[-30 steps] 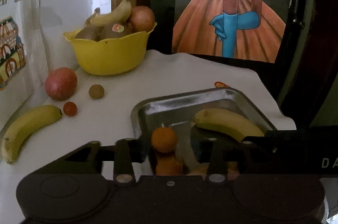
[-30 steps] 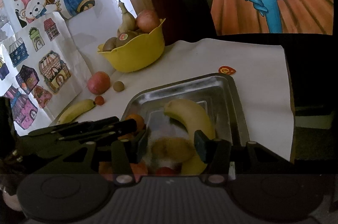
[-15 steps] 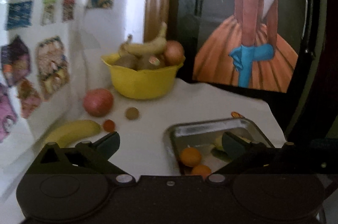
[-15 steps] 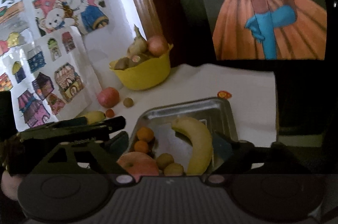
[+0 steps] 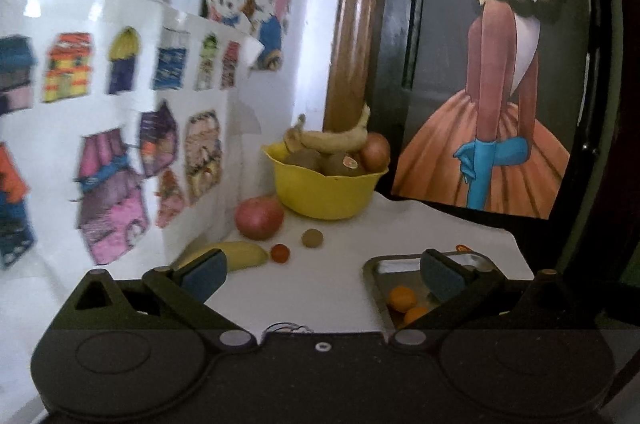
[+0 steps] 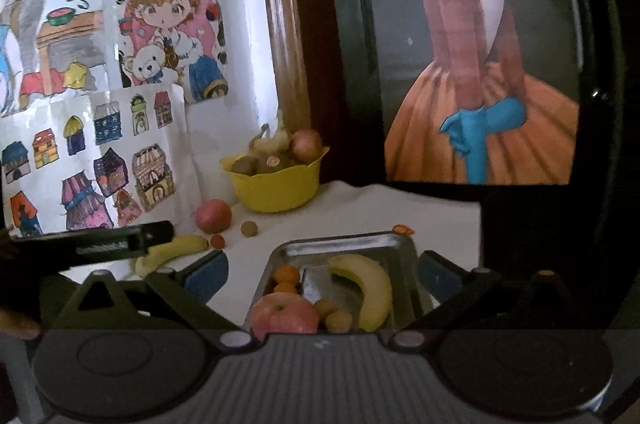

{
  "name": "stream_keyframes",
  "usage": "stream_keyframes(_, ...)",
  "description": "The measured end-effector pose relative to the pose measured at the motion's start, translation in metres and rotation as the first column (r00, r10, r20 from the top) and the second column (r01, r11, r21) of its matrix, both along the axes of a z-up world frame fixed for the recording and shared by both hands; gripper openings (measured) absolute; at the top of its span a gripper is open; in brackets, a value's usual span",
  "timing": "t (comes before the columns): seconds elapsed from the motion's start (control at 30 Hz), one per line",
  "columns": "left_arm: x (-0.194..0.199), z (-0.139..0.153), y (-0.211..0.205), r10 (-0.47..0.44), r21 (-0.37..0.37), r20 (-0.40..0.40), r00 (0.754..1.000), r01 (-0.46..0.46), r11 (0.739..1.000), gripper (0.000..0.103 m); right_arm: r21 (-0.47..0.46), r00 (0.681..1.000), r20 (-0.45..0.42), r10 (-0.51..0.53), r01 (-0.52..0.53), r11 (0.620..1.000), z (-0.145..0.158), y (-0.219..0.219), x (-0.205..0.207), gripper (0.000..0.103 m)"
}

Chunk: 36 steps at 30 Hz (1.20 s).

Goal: Organize fruits
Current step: 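Withdraw both tools from the tray and move them back to the fruit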

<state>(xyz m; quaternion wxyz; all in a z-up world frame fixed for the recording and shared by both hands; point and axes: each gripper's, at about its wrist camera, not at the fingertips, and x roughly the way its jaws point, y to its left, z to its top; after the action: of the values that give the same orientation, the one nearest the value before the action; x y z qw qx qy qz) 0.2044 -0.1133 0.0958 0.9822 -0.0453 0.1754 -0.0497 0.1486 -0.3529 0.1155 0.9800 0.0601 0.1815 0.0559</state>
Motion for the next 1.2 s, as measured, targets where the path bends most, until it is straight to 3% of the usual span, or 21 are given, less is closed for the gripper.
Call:
stream_keyframes(0.23, -0.044, 0.000, 0.020, -0.007, -0.005, 0.016, 1.000, 0.007, 1.000, 0.102, -0.054, 0.996, 0.036, -0.077, 0.079, 0.995, -0.004, 0.020, -0.047, 0.103)
stream_keyframes(0.4, -0.074, -0.010, 0.038, -0.024, 0.002, -0.010, 1.000, 0.024, 1.000, 0.102, -0.094, 0.989, -0.014, -0.147, 0.146, 0.985, -0.011, 0.041, -0.078, 0.103)
stream_keyframes(0.57, -0.101, -0.030, 0.057, -0.009, 0.012, -0.046, 0.999, 0.010, 1.000, 0.102, -0.073, 0.980, -0.040, -0.196, 0.193, 0.979, -0.023, 0.059, -0.106, 0.103)
stream_keyframes(0.7, -0.121, -0.054, 0.071, 0.006, -0.028, -0.057, 0.998, -0.007, 1.000, 0.102, -0.096, 0.958, -0.052, -0.281, 0.276, 0.956, -0.035, 0.078, -0.123, 0.103)
stream_keyframes(0.8, -0.130, -0.066, 0.080, 0.014, -0.045, -0.071, 0.997, -0.018, 0.999, 0.102, -0.063, 0.948, -0.025, -0.318, 0.316, 0.947, -0.046, 0.088, -0.135, 0.103)
stream_keyframes(0.97, -0.134, -0.071, 0.103, 0.068, -0.043, -0.083, 0.994, -0.071, 0.997, 0.102, -0.034, 0.937, -0.071, -0.342, 0.340, 0.940, -0.061, 0.098, -0.132, 0.103)
stream_keyframes(1.2, -0.135, -0.072, 0.127, 0.132, -0.001, -0.121, 0.984, -0.133, 0.991, 0.102, -0.058, 0.948, -0.129, -0.290, 0.285, 0.957, -0.064, 0.121, -0.120, 0.103)
